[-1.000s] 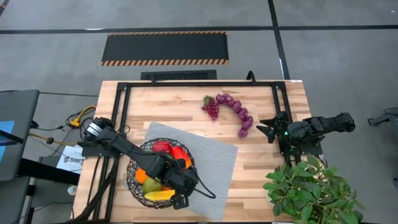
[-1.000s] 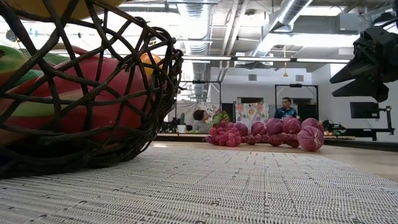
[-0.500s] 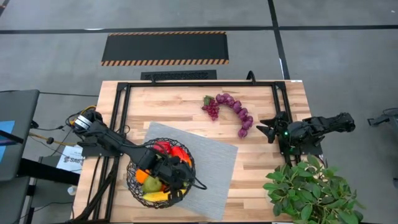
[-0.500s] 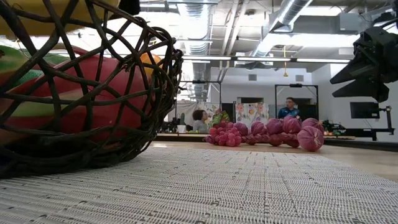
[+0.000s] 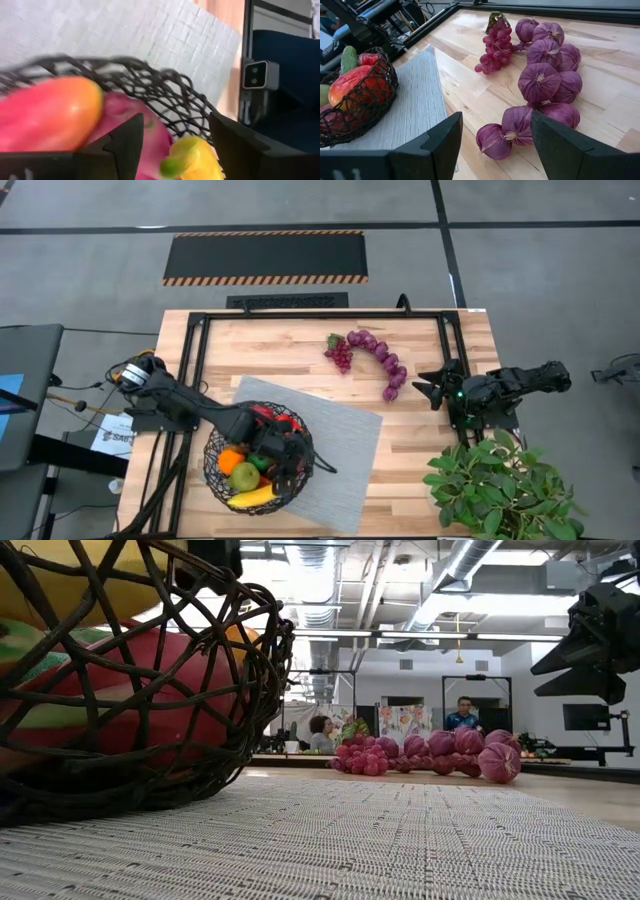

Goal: Build produce basket
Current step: Put the purple garlic into the mesh basket

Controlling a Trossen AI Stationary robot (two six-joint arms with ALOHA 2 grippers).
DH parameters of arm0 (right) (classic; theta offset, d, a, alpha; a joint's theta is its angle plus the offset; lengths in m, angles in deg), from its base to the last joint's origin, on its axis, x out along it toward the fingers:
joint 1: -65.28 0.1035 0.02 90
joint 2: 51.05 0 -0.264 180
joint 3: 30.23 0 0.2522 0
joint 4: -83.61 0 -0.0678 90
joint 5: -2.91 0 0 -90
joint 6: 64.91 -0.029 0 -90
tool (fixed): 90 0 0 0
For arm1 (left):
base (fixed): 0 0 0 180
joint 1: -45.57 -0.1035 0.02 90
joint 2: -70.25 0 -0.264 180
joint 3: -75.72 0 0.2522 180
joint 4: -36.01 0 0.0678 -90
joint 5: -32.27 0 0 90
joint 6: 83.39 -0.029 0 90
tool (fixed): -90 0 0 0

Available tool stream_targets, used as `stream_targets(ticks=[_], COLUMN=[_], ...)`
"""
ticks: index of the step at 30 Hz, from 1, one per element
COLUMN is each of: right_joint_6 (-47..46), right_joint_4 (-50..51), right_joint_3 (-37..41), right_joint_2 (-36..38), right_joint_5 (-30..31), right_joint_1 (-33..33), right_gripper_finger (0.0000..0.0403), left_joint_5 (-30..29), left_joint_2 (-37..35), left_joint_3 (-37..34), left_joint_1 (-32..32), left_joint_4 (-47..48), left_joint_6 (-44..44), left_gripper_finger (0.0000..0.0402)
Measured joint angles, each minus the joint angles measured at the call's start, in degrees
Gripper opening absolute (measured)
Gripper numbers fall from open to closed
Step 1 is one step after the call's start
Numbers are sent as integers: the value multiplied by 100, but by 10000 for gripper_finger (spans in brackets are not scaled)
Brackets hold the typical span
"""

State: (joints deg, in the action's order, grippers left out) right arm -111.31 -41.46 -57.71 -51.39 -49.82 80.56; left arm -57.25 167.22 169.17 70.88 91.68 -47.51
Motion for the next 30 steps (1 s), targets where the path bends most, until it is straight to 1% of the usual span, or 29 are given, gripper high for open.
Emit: stream_targets(ticks=[5, 8, 10, 13, 15, 17, 22, 25, 28, 30], right_joint_6=[-17, -26, -27, -27, -27, -27, -27, -27, -27, -25], right_joint_4=[1, 2, 2, 2, 4, 4, 5, 12, 12, 20], right_joint_3=[0, 0, 0, 0, -1, -1, -2, -1, 0, 0], right_joint_2=[-1, -2, -2, -2, -1, -2, -2, 0, -2, -1], right_joint_5=[0, 0, 0, 2, 12, 24, 35, 33, 33, 33], right_joint_1=[0, -1, -2, 0, -1, -1, -2, -2, -2, -2], right_gripper_finger=[255, 255, 255, 255, 255, 255, 255, 255, 255, 255], left_joint_5=[-322, -798, -1115, -1447, -1501, -1485, -1316, -1304, -1338, -1502], left_joint_2=[0, 0, 0, -4, 28, 142, 768, 1298, 1815, 2129], left_joint_3=[365, 571, 696, 761, 756, 762, 760, 760, 756, 755], left_joint_1=[-294, -496, -657, -953, -1215, -1533, -2209, -2403, -2482, -2498], left_joint_4=[335, 431, 383, 54, -414, -1141, -3171, -4407, -5246, -5596], left_joint_6=[-634, -1107, -1462, -2153, -2641, -3022, -3540, -3694, -3779, -3784], left_gripper_finger=[222, 222, 222, 222, 222, 222, 222, 222, 222, 222])
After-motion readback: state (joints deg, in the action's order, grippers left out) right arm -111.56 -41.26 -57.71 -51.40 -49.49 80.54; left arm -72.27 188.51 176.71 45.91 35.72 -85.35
